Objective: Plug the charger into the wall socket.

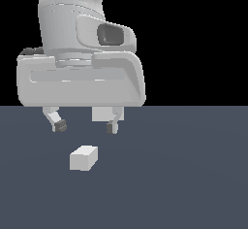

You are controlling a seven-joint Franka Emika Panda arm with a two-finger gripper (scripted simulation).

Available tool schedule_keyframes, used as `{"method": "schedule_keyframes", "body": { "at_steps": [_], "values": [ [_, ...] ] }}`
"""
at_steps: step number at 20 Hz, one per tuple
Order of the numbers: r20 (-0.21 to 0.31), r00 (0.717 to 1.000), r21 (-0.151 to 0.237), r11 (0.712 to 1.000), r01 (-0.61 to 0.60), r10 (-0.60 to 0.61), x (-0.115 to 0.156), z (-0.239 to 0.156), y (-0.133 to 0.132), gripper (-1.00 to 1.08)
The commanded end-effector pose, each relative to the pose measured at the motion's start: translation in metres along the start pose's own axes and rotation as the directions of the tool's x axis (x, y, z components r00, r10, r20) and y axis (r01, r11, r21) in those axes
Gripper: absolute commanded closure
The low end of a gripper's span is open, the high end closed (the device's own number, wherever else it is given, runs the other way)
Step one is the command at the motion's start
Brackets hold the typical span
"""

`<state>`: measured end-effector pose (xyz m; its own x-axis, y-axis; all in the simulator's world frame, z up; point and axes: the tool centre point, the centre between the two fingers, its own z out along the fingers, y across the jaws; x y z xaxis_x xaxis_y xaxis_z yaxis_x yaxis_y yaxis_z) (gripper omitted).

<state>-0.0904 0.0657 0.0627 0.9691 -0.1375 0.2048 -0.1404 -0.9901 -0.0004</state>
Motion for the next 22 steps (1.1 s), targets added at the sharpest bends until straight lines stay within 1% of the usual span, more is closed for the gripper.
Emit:
{"method": "schedule_keyframes", "body": {
  "at_steps": [1,7,16,21,22],
  "values": [
    [0.0,1.0,0.0,1.0,0.0,0.0,0.0,0.0,0.0,-0.92],
    [0.0,1.0,0.0,1.0,0.0,0.0,-0.002,0.009,0.0,-0.92],
    [-0.002,1.0,-0.001,1.0,-0.002,0.002,-0.01,0.044,0.0,-0.92],
    [-0.002,1.0,-0.001,1.0,-0.002,0.002,-0.011,0.05,0.0,-0.92],
    [-0.002,1.0,-0.001,1.0,-0.002,0.002,-0.011,0.05,0.0,1.08]
  ]
}}
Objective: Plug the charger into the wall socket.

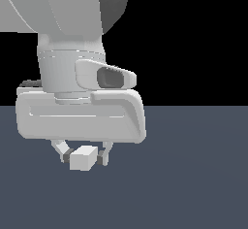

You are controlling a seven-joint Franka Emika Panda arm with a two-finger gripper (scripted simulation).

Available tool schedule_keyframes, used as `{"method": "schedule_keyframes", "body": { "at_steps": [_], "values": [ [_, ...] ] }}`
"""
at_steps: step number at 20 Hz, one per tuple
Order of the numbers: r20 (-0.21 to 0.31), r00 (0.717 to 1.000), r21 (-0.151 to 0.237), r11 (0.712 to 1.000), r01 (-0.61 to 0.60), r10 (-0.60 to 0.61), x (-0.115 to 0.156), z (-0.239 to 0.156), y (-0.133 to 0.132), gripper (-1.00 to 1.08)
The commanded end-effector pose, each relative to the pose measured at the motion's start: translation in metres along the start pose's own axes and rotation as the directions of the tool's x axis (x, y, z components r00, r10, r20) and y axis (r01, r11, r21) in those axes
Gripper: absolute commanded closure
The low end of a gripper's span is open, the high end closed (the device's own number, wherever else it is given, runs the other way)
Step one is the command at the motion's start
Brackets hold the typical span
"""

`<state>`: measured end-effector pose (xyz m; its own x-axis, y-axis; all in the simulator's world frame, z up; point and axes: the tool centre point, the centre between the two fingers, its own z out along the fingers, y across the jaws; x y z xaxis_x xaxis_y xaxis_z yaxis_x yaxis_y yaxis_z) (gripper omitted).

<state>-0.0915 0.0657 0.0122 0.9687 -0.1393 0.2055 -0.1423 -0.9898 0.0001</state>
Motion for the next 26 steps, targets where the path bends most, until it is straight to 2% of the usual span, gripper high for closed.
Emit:
{"method": "schedule_keyframes", "body": {
  "at_steps": [1,15,20,26],
  "values": [
    [-0.001,1.0,0.0,1.0,0.0,0.0,0.0,0.001,0.0,1.08],
    [-0.002,1.0,0.002,1.0,0.012,-0.012,0.006,-0.003,0.001,1.08],
    [-0.003,0.999,0.009,0.999,0.047,-0.047,0.022,-0.012,0.005,1.08],
    [-0.005,0.993,0.023,0.993,0.117,-0.117,0.055,-0.029,0.011,1.08]
  ]
}}
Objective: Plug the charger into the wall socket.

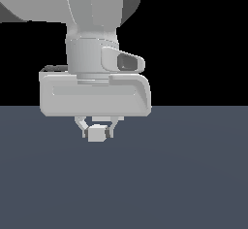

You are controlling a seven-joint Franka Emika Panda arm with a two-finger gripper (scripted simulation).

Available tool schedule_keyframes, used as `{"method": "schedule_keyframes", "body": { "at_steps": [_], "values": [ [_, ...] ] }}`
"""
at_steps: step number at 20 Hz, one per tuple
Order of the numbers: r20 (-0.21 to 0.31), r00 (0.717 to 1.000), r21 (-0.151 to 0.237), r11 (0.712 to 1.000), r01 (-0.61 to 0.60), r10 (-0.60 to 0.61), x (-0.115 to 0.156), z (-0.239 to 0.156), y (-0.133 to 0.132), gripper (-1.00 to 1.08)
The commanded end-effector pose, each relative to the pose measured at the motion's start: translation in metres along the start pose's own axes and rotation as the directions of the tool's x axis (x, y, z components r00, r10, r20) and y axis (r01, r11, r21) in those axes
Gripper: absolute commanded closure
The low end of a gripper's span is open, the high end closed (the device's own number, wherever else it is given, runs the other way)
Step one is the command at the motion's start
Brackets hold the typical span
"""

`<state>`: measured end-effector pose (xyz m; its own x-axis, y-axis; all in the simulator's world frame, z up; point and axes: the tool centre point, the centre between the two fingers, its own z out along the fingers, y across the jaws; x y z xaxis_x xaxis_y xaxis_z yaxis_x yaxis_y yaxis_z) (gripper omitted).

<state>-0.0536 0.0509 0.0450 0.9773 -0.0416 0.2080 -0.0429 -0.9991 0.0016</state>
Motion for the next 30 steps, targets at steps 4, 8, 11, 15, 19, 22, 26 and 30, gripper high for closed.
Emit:
{"method": "schedule_keyframes", "body": {
  "at_steps": [4,8,11,15,19,22,26,30],
  "values": [
    [-0.002,0.997,0.016,0.997,0.074,-0.074,0.034,-0.018,0.007,1.08],
    [-0.002,0.993,0.026,0.993,0.118,-0.118,0.055,-0.029,0.009,1.08],
    [-0.002,0.99,0.032,0.989,0.143,-0.143,0.067,-0.034,0.009,1.08],
    [-0.003,0.986,0.037,0.986,0.164,-0.164,0.077,-0.039,0.009,1.08],
    [-0.003,0.985,0.038,0.985,0.171,-0.171,0.08,-0.04,0.009,1.08],
    [-0.002,0.986,0.038,0.985,0.169,-0.17,0.079,-0.039,0.009,1.08],
    [-0.002,0.986,0.038,0.985,0.169,-0.17,0.079,-0.039,0.009,1.08],
    [-0.002,0.986,0.038,0.985,0.169,-0.17,0.082,-0.039,0.008,1.08]
  ]
}}
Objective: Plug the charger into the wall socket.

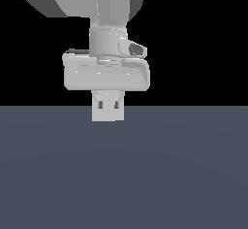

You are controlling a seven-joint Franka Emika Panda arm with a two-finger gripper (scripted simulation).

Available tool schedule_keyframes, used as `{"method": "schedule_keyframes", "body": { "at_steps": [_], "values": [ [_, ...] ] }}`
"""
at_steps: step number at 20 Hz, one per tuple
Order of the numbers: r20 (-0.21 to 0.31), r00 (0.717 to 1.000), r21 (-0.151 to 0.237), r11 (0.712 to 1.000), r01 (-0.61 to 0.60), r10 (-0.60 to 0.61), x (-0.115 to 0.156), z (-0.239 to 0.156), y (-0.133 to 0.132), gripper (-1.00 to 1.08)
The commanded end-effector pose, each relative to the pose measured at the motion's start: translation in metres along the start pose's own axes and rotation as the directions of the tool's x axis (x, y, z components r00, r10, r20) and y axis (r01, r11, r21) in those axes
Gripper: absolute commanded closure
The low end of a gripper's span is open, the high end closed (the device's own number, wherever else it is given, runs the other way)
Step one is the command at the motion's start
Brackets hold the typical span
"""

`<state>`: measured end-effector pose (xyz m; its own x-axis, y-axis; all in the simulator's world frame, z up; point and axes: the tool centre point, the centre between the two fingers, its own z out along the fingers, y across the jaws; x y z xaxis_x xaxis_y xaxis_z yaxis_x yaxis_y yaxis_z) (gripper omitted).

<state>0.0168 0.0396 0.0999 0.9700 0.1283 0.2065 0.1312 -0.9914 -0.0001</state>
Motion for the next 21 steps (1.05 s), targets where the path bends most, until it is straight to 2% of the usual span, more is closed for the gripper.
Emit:
{"method": "schedule_keyframes", "body": {
  "at_steps": [1,14,21],
  "values": [
    [0.0,1.0,0.0,1.0,0.0,0.0,0.003,0.0,0.0,1.08],
    [0.0,1.0,0.0,1.0,0.0,0.0,0.041,0.009,0.0,1.08],
    [0.0,1.0,0.0,1.0,0.0,0.0,0.048,0.01,0.0,1.08]
  ]
}}
